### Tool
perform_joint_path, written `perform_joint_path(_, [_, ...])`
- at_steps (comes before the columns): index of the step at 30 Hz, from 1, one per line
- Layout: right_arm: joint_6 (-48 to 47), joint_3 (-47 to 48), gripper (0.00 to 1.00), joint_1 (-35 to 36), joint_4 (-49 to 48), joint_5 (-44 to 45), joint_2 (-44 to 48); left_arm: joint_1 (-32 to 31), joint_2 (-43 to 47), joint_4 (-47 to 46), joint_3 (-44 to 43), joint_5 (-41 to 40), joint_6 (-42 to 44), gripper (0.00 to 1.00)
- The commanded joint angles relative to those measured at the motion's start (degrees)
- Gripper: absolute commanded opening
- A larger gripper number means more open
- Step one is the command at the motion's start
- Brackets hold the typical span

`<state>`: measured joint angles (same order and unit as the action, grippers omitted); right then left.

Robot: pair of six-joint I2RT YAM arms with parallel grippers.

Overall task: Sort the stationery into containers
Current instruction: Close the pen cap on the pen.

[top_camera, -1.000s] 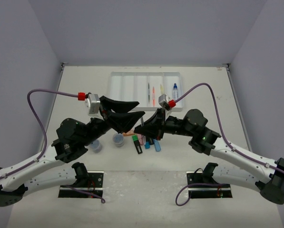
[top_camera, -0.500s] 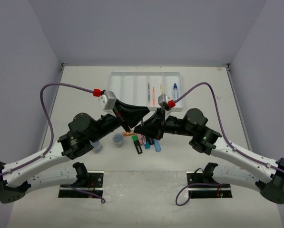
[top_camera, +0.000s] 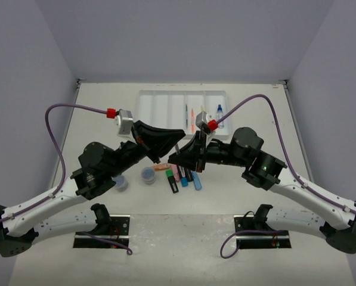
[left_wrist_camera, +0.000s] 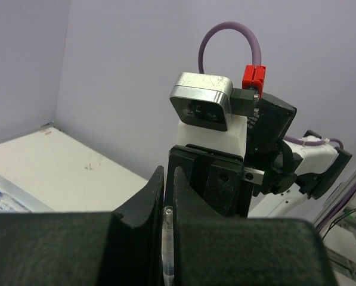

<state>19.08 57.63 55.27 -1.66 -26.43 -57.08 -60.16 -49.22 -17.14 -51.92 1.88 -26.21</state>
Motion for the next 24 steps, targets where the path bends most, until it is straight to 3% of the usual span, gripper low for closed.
perform_joint_path(1, [-4.7, 14.1, 0.00, -1.9, -2.6, 11.5, -2.9, -1.2, -1.3, 4.8, 4.1, 9.8, -5.1, 0.00])
perform_joint_path(9, [-6.3, 35.2, 0.00, -3.2, 3.5, 13.8, -14.4, -3.7, -2.7, -0.8, 12.9, 11.4, -8.2, 0.00])
perform_joint_path(12, [-5.5, 33.8, 0.00, -3.5, 2.7, 14.4, -14.9, -3.7, -1.8, -0.1, 13.9, 8.7, -8.5, 0.00])
perform_joint_path(14, [-4.3, 27.8, 0.00, -3.4, 0.3, 13.8, -14.4, -3.7, 0.6, 5.8, 10.5, -0.8, -6.9, 0.00])
perform_joint_path(15, [-3.6, 27.4, 0.00, -3.4, 0.2, 13.8, -14.3, -3.7, 1.1, 9.3, 10.2, -1.6, -6.8, 0.00])
perform_joint_path(16, [-2.8, 22.4, 0.00, -3.4, -0.7, 14.4, -13.9, -3.6, 1.3, 16.3, 5.8, -10.7, -5.8, 0.05])
perform_joint_path(18, [-0.7, 14.6, 0.00, -3.5, -1.5, 15.1, -14.3, -3.6, 1.2, 25.4, -2.6, -27.8, -6.1, 0.64])
perform_joint_path(19, [0.1, 12.4, 0.00, -3.7, -1.5, 15.4, -14.7, -3.6, 1.1, 29.5, -5.5, -34.1, -6.8, 0.88])
perform_joint_path(20, [1.2, 10.3, 0.00, -4.4, -1.2, 16.4, -15.3, -3.6, 0.8, 34.1, -7.8, -40.9, -7.9, 0.98])
perform_joint_path(24, [6.7, 9.0, 0.00, -11.4, 5.3, 17.6, -22.8, -3.6, 1.8, 47.1, -16.6, -55.5, -11.6, 1.00])
